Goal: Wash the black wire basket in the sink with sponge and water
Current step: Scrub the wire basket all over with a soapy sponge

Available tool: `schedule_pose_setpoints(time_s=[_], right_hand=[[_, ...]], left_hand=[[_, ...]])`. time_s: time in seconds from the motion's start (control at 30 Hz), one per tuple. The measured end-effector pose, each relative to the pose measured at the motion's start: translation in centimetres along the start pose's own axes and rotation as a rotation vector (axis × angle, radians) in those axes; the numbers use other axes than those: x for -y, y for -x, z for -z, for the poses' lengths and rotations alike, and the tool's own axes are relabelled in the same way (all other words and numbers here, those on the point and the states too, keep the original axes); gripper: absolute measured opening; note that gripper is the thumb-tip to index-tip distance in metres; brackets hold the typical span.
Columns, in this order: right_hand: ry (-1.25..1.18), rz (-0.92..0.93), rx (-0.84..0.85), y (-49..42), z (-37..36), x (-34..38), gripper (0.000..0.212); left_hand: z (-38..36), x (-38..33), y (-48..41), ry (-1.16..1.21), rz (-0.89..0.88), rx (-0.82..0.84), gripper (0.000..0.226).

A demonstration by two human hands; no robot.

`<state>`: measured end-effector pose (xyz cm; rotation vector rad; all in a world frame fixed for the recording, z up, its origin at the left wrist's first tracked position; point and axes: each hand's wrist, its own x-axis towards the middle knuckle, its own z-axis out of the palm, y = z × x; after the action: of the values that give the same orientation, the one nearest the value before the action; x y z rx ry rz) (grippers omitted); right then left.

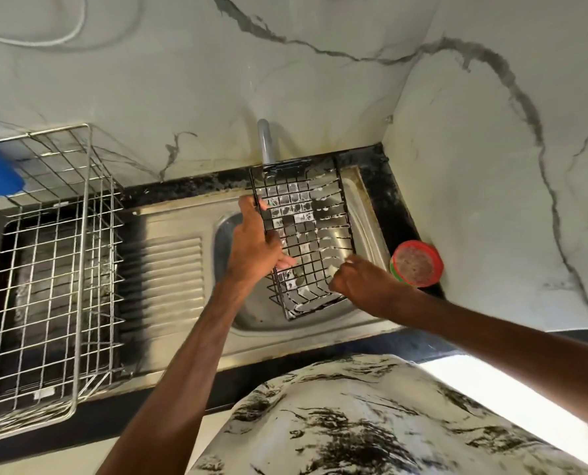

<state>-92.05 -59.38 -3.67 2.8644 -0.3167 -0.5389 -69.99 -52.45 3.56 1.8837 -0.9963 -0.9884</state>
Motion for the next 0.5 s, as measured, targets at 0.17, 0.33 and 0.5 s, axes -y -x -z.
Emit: schedule_pose_setpoints(time_s=[0.17, 0.33, 0.5], right_hand=[[0.020, 0.034, 0.106, -1.7, 1.2, 0.3, 0.026], [-0.354, -0.024, 0.065, -1.3, 0.7, -0.3, 0.041], [-0.458, 0.034, 0.026, 0.2, 2.7, -1.4, 0.043]], left_hand=[[0.8, -0.7, -0.2, -0.007, 0.003, 0.057, 0.046], [1.1, 0.4, 0.3, 0.001, 0.032, 0.056, 0.045], [1.4, 1.3, 0.3, 0.019, 0.044, 0.024, 0.047]])
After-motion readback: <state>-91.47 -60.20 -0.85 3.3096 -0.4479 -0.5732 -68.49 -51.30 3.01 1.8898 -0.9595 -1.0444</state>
